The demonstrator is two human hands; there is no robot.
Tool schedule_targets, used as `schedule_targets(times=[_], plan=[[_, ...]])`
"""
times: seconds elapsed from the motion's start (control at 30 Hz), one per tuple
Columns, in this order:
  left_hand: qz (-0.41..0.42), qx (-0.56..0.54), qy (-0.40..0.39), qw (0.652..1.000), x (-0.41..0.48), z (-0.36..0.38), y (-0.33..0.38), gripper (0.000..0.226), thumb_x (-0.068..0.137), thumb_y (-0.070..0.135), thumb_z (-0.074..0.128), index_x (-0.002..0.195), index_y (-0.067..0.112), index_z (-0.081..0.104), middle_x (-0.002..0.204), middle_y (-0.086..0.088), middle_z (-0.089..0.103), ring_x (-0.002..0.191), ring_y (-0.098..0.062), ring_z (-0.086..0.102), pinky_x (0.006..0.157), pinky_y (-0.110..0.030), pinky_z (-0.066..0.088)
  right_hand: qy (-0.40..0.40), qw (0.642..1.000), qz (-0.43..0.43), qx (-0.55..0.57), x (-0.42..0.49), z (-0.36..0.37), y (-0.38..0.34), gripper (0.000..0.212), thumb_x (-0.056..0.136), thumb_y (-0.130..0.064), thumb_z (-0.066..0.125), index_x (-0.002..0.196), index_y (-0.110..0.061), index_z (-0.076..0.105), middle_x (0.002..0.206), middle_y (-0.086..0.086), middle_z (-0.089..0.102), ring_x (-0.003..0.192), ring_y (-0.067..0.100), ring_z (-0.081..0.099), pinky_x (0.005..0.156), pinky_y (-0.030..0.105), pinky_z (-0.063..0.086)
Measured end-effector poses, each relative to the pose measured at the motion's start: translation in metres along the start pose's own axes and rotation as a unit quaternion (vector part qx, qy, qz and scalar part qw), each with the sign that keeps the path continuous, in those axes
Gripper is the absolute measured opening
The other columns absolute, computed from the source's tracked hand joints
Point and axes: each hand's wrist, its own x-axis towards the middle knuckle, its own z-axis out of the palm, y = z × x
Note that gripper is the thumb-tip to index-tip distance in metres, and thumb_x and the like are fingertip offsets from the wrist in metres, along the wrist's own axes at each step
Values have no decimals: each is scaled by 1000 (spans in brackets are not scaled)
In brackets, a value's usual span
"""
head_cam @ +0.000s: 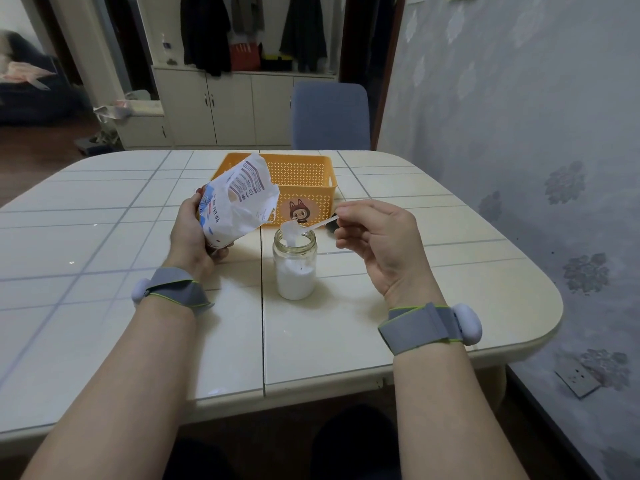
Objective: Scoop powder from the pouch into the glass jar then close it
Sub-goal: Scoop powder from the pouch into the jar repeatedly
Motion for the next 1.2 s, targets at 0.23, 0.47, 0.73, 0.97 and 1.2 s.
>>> schedule_targets(times=[0.23, 0.47, 0.73, 0.97, 1.2], plan=[[4, 0, 0, 1000, 0, 0, 0, 37, 86, 62, 53, 99, 30, 65, 69, 4, 60, 45, -17, 54, 42, -19, 38, 26, 1000, -10, -14, 3, -3, 0, 6, 83, 6, 69, 78, 4, 72, 64, 12, 59, 49, 19, 55, 47, 26, 49], [0, -6, -8, 1000, 0, -2, 0, 37, 85, 62, 54, 99, 31, 65, 70, 4, 61, 44, -17, 53, 40, -18, 36, 40, 998, 2, 55, 4, 1, -12, 5, 85, 3, 69, 80, 3, 67, 59, 10, 61, 47, 19, 58, 46, 25, 52], [5, -1, -10, 1000, -2, 1, -1, 36, 87, 62, 53, 103, 32, 65, 71, 6, 62, 43, -15, 53, 39, -18, 34, -39, 993, -84, -70, 15, 41, -10, 9, 88, 0, 70, 80, 1, 71, 64, 11, 66, 49, 19, 60, 46, 25, 50], [10, 5, -11, 1000, -4, 3, 0, 35, 87, 60, 54, 94, 27, 65, 64, 5, 60, 42, -16, 50, 38, -18, 30, -86, 798, -294, -519, 33, 96, 5, 17, 87, -22, 60, 81, -22, 76, 83, -3, 71, 81, 25, 65, 65, 37, 56], [5, 22, -3, 1000, -1, 2, 2, 36, 82, 61, 58, 99, 30, 65, 70, 4, 60, 53, -20, 50, 41, -18, 33, -137, 787, -206, -564, 42, 110, 9, 25, 83, -14, 53, 58, -16, 56, 72, -2, 56, 77, 28, 56, 56, 26, 36]])
